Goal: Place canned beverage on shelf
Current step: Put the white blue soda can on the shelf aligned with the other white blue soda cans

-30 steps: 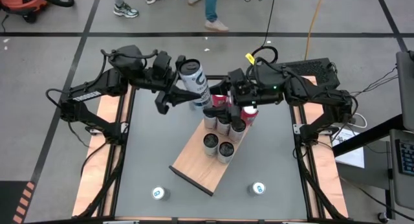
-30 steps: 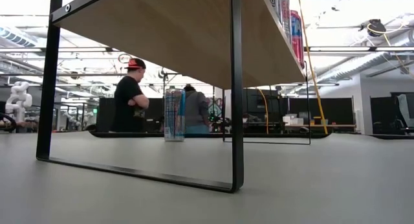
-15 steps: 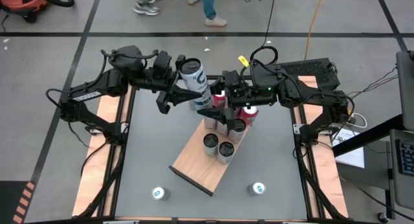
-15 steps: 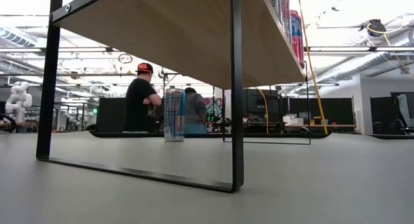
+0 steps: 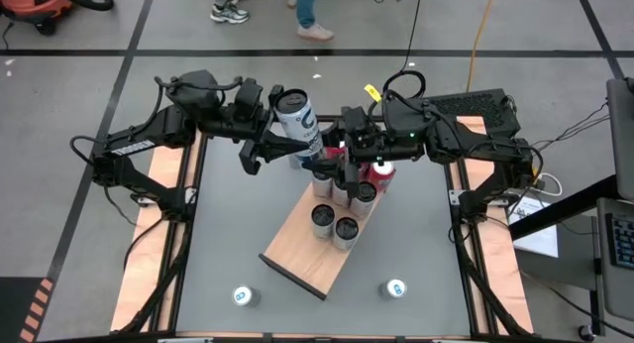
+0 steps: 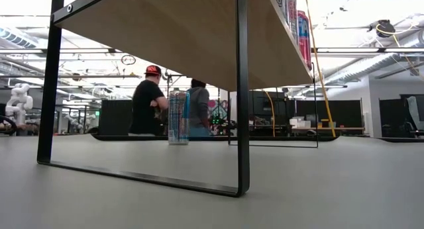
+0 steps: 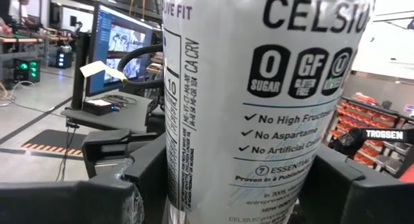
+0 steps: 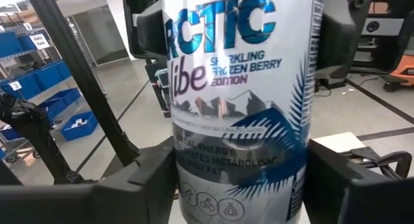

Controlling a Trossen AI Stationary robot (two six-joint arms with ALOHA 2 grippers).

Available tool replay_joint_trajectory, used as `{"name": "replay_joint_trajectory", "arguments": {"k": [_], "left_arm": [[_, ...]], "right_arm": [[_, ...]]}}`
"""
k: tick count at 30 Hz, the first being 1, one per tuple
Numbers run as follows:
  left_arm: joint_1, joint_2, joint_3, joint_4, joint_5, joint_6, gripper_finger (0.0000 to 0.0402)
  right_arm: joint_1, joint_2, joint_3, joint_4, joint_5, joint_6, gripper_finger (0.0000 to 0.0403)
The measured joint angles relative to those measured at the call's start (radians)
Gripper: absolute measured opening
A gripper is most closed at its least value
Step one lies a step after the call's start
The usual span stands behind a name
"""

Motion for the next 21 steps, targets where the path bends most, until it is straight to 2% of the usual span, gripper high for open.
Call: {"name": "replay_joint_trajectory", "arguments": {"k": [4,13,21], "left_arm": [[-0.011,0.0,0.001,0.006,-0.041,0.004,0.0268],[-0.015,-0.008,0.001,0.08,-0.093,-0.051,0.0355],[-0.006,-0.056,0.002,0.114,-0.114,-0.052,0.0363]], "right_arm": [[0.0,0.0,0.0,0.004,-0.002,-0.012,0.0227],[0.0,-0.001,-0.002,0.0,0.0,-0.012,0.0226],[0.001,-0.001,-0.002,-0.002,-0.004,-0.022,0.0227]]}}
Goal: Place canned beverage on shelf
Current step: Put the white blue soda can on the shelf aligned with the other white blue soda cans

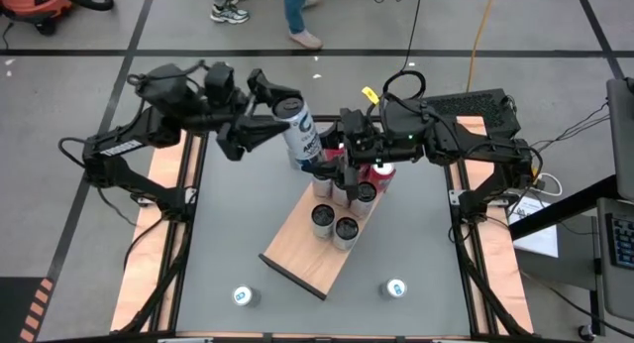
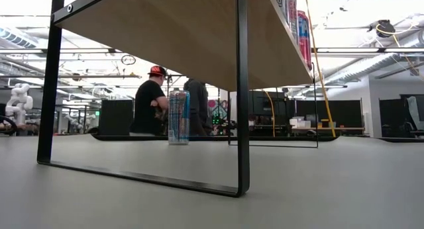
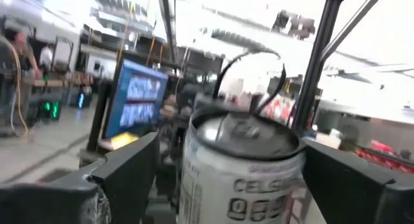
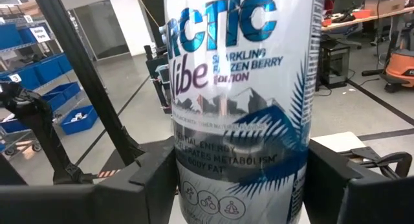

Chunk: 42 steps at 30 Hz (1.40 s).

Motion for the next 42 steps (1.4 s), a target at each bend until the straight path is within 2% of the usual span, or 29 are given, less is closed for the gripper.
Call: {"name": "replay_joint_trajectory", "arguments": {"k": [5,10,15,23,33,42], "left_arm": [[0.021,-0.025,0.0,-0.01,0.008,-0.023,0.0363],[0.045,-0.029,0.0,-0.017,0.098,-0.027,0.0363],[0.061,-0.029,0.0,-0.06,0.124,-0.02,0.0363],[0.059,-0.029,-0.001,-0.064,0.136,0.052,0.0363],[0.059,-0.024,-0.001,-0.085,0.142,0.062,0.0334],[0.059,0.005,-0.001,-0.086,0.141,0.062,0.0331]], "right_arm": [[0.0,0.0,0.0,0.004,0.003,0.006,0.0227],[0.0,0.0,0.0,0.011,0.025,0.023,0.0227],[0.0,0.0,0.0,0.022,0.025,0.036,0.0227],[0.0,0.007,0.0,0.015,0.027,0.046,0.0228],[0.0,0.006,0.0,0.002,0.033,0.046,0.0228],[0.0,0.014,0.001,-0.002,0.06,0.035,0.0228]]}}
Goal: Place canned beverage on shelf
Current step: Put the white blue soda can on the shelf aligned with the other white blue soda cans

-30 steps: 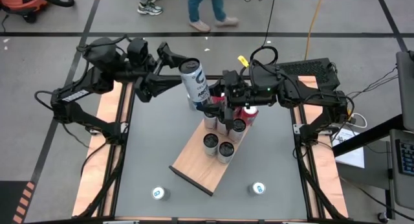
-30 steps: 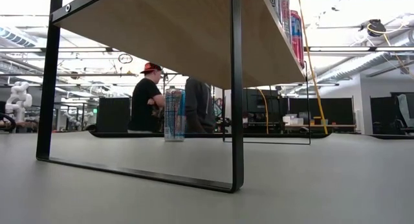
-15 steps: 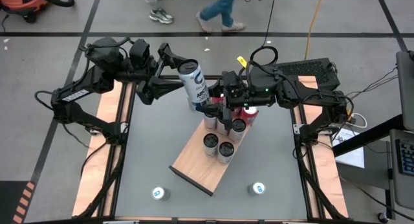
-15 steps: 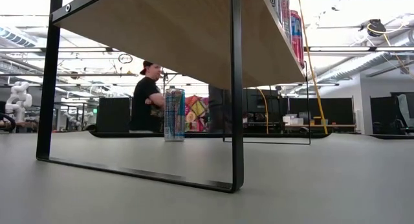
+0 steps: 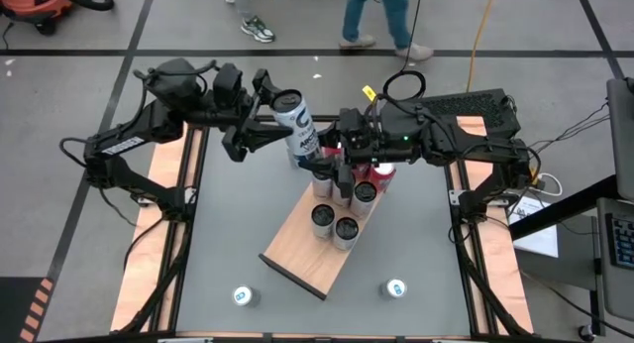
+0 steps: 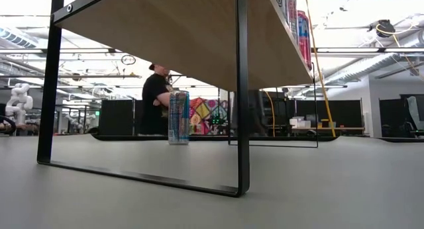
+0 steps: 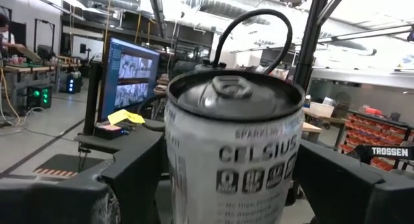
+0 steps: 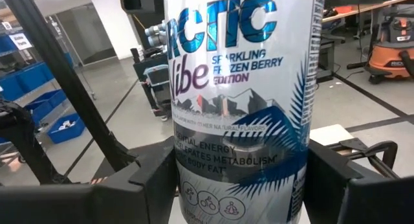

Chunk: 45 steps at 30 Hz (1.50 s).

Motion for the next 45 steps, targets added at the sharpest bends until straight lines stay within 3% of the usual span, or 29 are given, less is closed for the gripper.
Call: {"name": "replay_joint_trajectory", "arguments": {"k": [9,18,24,37,45], "left_arm": [[0.0,0.001,0.0,0.0,0.0,0.043,0.0328],[-0.009,0.001,-0.001,0.0,0.009,0.05,0.0262],[-0.009,0.001,-0.002,-0.004,0.022,0.044,0.0252],[-0.009,-0.013,-0.002,-0.016,0.077,0.045,0.0249],[-0.01,-0.057,-0.002,-0.104,0.142,0.045,0.0249]], "right_arm": [[0.0,0.0,0.0,0.0,-0.001,0.0,0.0228],[0.0,0.0,0.0,-0.001,-0.001,-0.001,0.0228],[0.0,-0.001,0.0,-0.009,0.008,0.025,0.0232],[0.002,-0.001,0.001,-0.026,-0.007,0.137,0.0339],[0.009,-0.012,0.001,-0.073,-0.036,0.159,0.0368]]}}
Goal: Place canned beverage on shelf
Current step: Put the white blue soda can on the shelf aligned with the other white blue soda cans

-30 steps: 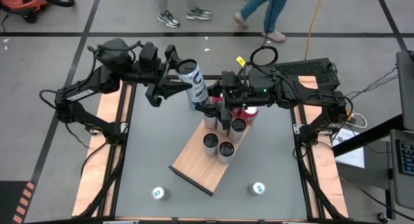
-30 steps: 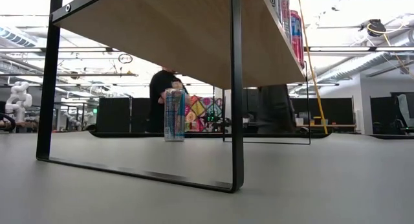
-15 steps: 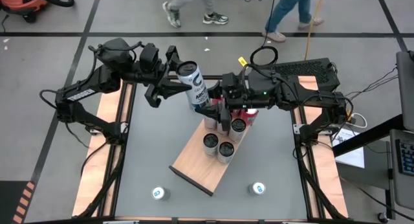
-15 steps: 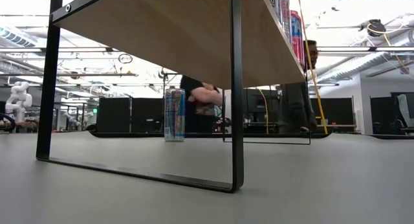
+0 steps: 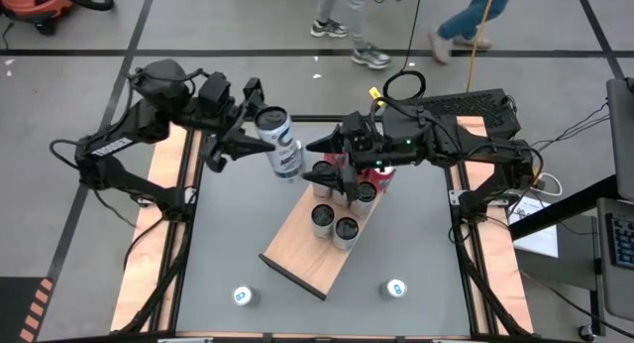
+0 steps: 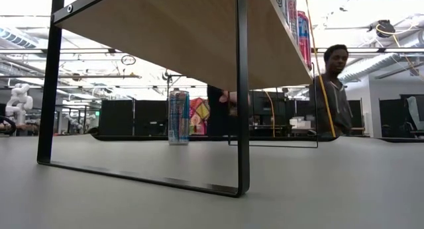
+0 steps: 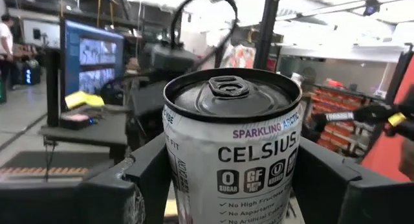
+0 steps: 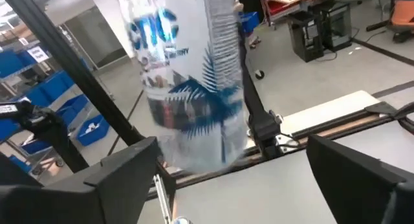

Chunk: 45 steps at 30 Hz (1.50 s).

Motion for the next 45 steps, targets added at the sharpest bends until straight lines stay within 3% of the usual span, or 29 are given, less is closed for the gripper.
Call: {"name": "replay_joint_trajectory", "arguments": {"k": [10,15,27,37,45], "left_arm": [[0.0,-0.099,-0.012,-0.238,-0.009,0.094,0.0249],[-0.014,-0.149,-0.111,-0.259,-0.014,0.104,0.0249],[-0.027,-0.283,-0.546,0.063,-0.04,0.077,0.0248],[-0.087,-0.243,-0.581,0.079,-0.035,0.115,0.0248],[-0.108,-0.225,-0.581,0.063,-0.05,0.124,0.0249]], "right_arm": [[0.051,-0.045,0.001,-0.091,0.057,-0.002,0.0368],[0.099,-0.057,0.0,-0.116,0.088,0.028,0.0368],[0.183,-0.095,0.0,-0.122,0.163,0.086,0.0368],[0.192,-0.14,0.0,-0.123,0.284,-0.052,0.0368],[0.192,-0.147,0.0,-0.122,0.288,-0.089,0.0368]]}}
